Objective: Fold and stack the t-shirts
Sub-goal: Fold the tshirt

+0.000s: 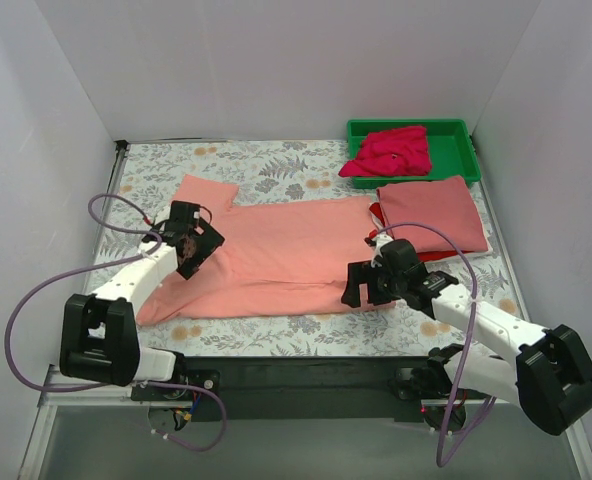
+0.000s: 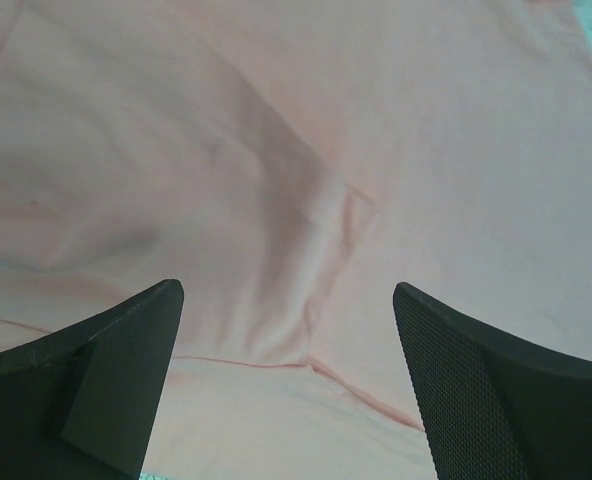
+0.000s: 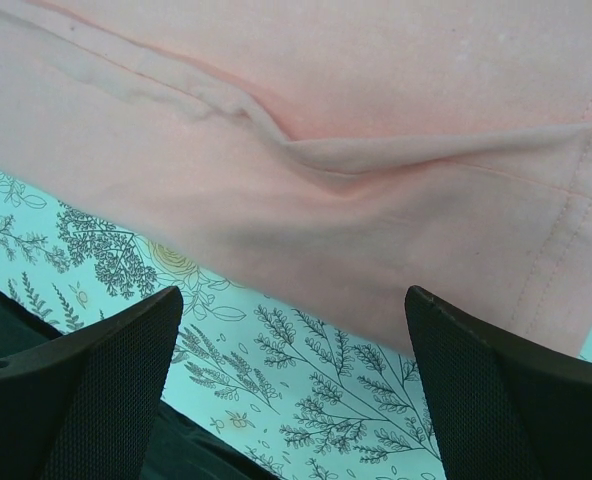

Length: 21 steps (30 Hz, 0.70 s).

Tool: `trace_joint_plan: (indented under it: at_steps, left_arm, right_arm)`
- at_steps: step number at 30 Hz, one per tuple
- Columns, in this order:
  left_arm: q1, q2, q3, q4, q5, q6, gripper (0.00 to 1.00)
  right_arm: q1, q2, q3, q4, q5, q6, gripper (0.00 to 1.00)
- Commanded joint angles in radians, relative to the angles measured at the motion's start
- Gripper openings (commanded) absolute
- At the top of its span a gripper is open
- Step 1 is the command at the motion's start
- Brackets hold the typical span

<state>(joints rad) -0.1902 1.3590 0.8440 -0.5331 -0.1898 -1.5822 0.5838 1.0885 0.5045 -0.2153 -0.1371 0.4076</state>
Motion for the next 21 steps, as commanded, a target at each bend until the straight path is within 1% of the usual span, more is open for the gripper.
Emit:
trace_joint_plan:
  at_steps: [1, 2, 3, 4, 7, 9, 11, 14, 15, 18, 21]
  left_arm:
    - [0.075, -0.012, -0.074, 0.007, 0.007, -0.062, 0.86]
    - [0.093, 0.003, -0.088, 0.049, 0.038, -0.059, 0.86]
    - [0.131, 0.018, -0.101, 0.059, 0.064, -0.056, 0.86]
    - [0.144, 0.034, -0.111, 0.067, 0.105, -0.05, 0.86]
    - [0.159, 0.087, -0.129, 0.047, 0.104, -0.053, 0.86]
    - [0.159, 0.086, -0.151, 0.007, 0.084, -0.082, 0.86]
    - [0.159, 0.06, -0.192, -0.024, 0.058, -0.131, 0.86]
    - [0.159, -0.014, -0.223, -0.091, 0.018, -0.197, 0.86]
    - [0.159, -0.061, -0.239, -0.106, 0.006, -0.215, 0.86]
    - [0.159, -0.151, -0.252, -0.18, -0.046, -0.272, 0.86]
    - [0.159, -0.218, -0.266, -0.246, -0.083, -0.312, 0.86]
  right_arm:
    - [0.004, 0.004, 0.057, 0.013, 0.02, -0.046, 0.98]
    - [0.002, 0.029, 0.068, 0.019, 0.022, -0.049, 0.98]
    - [0.002, 0.046, 0.075, 0.028, 0.019, -0.055, 0.98]
    - [0.002, 0.065, 0.081, 0.048, 0.001, -0.059, 0.98]
    - [0.002, 0.145, 0.085, 0.077, -0.018, -0.043, 0.98]
    - [0.004, 0.165, 0.057, 0.091, -0.022, -0.032, 0.98]
    - [0.002, 0.178, 0.033, 0.108, -0.029, -0.009, 0.98]
    - [0.007, 0.182, -0.026, 0.117, -0.051, 0.025, 0.98]
    - [0.013, 0.174, -0.058, 0.12, -0.062, 0.033, 0.98]
    - [0.053, 0.114, -0.133, 0.126, -0.059, 0.08, 0.98]
    - [0.122, 0.035, -0.175, 0.125, -0.067, 0.129, 0.98]
